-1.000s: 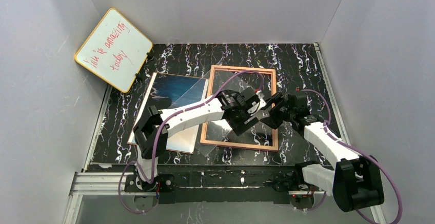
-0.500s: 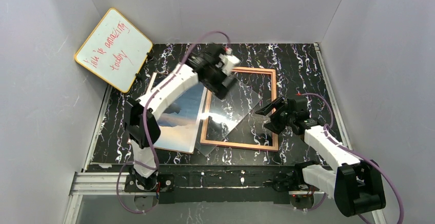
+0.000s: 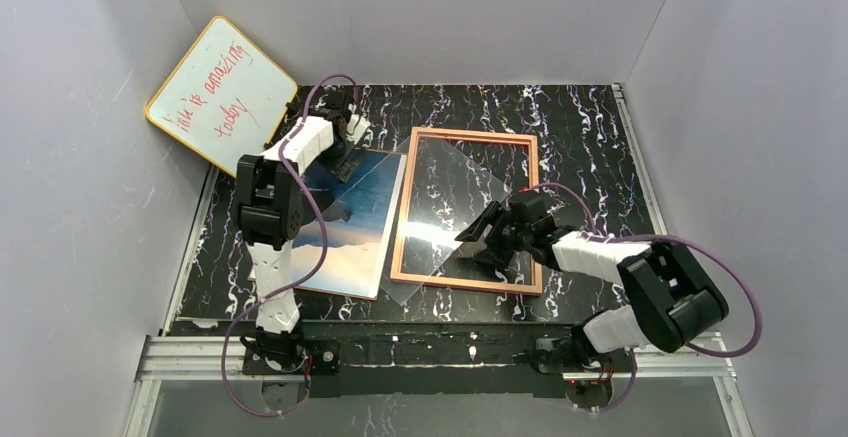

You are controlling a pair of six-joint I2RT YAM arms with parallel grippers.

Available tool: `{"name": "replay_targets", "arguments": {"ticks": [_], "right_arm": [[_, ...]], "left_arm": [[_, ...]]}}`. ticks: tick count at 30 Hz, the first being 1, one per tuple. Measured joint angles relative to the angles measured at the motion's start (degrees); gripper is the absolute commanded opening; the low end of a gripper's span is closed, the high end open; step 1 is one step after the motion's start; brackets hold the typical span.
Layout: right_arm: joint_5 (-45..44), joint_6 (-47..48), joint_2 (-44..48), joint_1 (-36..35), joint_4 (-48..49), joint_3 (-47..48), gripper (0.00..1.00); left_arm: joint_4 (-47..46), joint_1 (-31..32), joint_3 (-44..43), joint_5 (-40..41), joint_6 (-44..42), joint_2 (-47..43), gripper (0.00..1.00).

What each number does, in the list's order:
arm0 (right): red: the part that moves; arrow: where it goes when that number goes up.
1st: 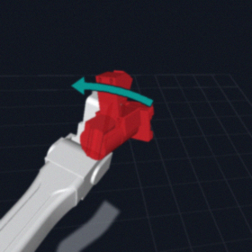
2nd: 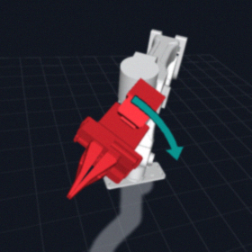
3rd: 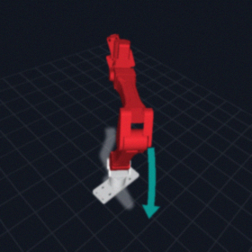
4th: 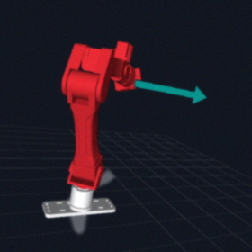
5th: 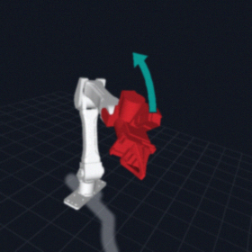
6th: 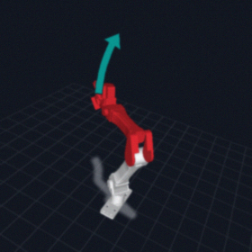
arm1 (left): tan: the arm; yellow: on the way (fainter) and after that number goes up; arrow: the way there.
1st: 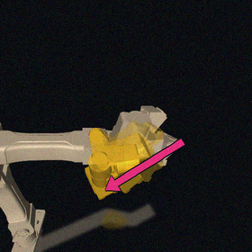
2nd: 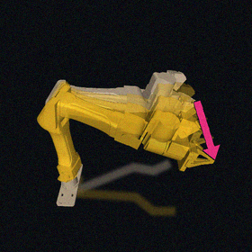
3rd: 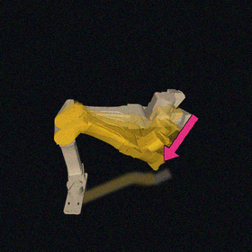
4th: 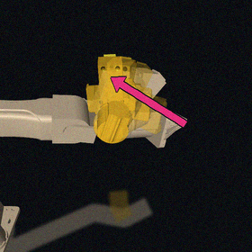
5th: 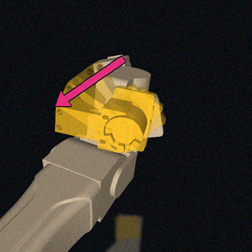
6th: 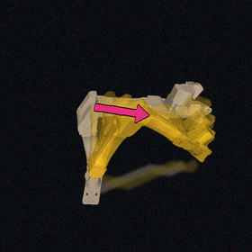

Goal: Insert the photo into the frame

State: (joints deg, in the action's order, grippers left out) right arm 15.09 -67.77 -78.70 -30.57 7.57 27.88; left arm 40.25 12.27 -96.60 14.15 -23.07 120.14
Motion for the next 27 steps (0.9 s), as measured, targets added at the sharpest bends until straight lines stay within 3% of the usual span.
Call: {"name": "replay_targets", "arguments": {"ticks": [11, 20, 27], "right_arm": [[0.74, -4.15, -8.37, -4.02, 17.44, -1.09, 0.69], [1.46, -8.66, -17.59, -4.39, 41.94, -6.91, 0.48], [-1.01, -7.65, -19.45, -4.44, 50.42, -7.80, 0.29]], "left_arm": [[-6.01, 0.87, 3.98, 0.79, -2.25, 0.68, 0.82], [-8.55, 0.81, 8.13, -2.21, -3.56, -1.86, 0.82], [-8.07, 0.81, 9.77, -5.44, -4.83, -3.06, 0.82]]}}
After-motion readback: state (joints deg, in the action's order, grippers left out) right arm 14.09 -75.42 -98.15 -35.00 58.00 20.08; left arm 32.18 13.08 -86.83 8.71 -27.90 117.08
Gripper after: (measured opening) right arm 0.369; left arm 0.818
